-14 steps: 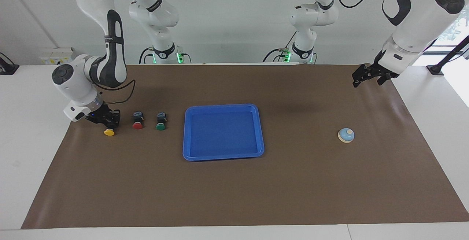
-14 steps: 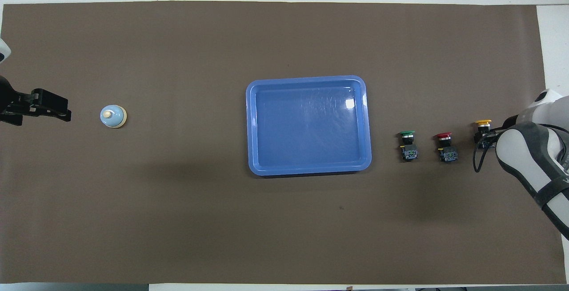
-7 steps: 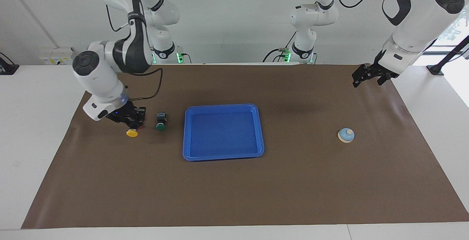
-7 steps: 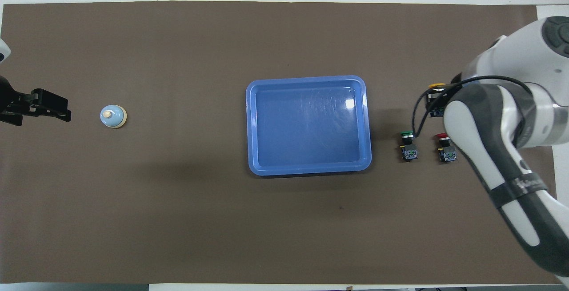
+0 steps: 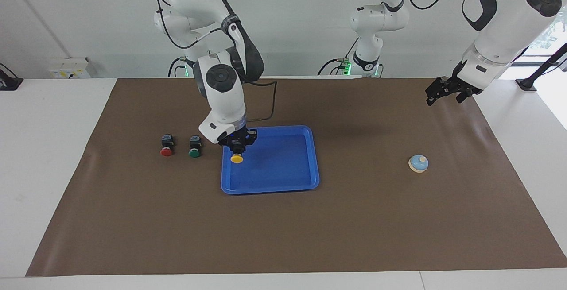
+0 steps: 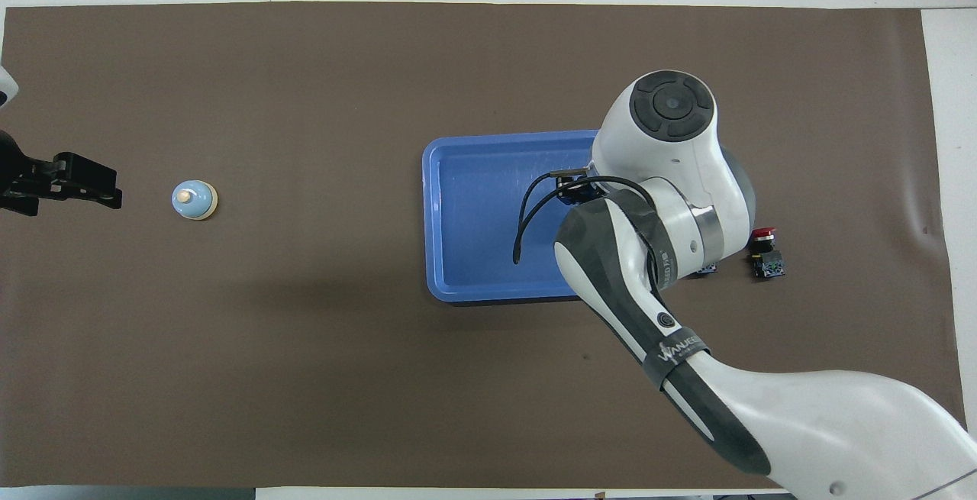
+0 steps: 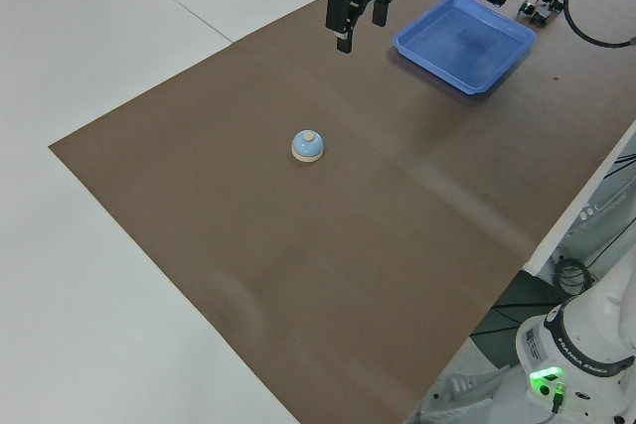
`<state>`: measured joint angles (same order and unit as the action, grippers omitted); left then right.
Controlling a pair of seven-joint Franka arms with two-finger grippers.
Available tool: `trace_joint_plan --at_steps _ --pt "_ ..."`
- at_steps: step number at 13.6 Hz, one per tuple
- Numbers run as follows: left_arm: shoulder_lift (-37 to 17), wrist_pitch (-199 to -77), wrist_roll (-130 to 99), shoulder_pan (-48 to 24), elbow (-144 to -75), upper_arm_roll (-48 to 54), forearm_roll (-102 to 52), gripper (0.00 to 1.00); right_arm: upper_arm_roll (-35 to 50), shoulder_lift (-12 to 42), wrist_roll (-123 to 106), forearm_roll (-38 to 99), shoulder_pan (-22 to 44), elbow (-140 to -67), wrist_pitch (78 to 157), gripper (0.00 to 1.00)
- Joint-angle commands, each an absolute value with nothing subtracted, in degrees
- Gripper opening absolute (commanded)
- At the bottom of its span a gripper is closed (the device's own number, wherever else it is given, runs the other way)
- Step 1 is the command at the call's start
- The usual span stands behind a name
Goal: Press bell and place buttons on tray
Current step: 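Carry the yellow button into the blue tray and release it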
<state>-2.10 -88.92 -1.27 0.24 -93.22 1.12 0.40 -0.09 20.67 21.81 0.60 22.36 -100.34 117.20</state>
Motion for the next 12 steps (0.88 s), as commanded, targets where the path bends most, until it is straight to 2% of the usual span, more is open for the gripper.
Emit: trace_joint_plan --at_steps 1,5,6,7,8,12 --pt "-1.67 -87.89 -1.14 0.79 -92.9 1.49 -0.09 1.0 -0.53 22.59 22.06 1.67 22.15 -100.63 118.82 0.0" --pt "-1.67 -87.89 -1.14 0.7 -92.9 1.49 -0.09 1.0 -0.53 21.19 21.45 1.67 22.33 -105.28 119.71 0.0" --pt "-1.58 -87.89 -1.14 0.7 -92.9 1.49 -0.09 1.0 -0.53 21.09 21.53 1.67 22.41 -105.47 119.45 0.28" --pt "-1.67 -87.89 -1.14 0.7 -92.9 1.49 -0.09 1.0 -0.53 21.01 21.79 1.67 22.33 -105.38 119.01 0.87" --pt "-1.67 -87.98 -1.14 0.79 -92.9 1.49 -0.09 1.0 -0.53 20.66 21.8 1.67 22.32 -105.12 118.57 1.0" --pt "-1.67 -87.89 -1.14 0.7 -92.9 1.49 -0.09 1.0 -0.97 18.11 19.26 1.67 18.39 -98.19 109.18 1.0"
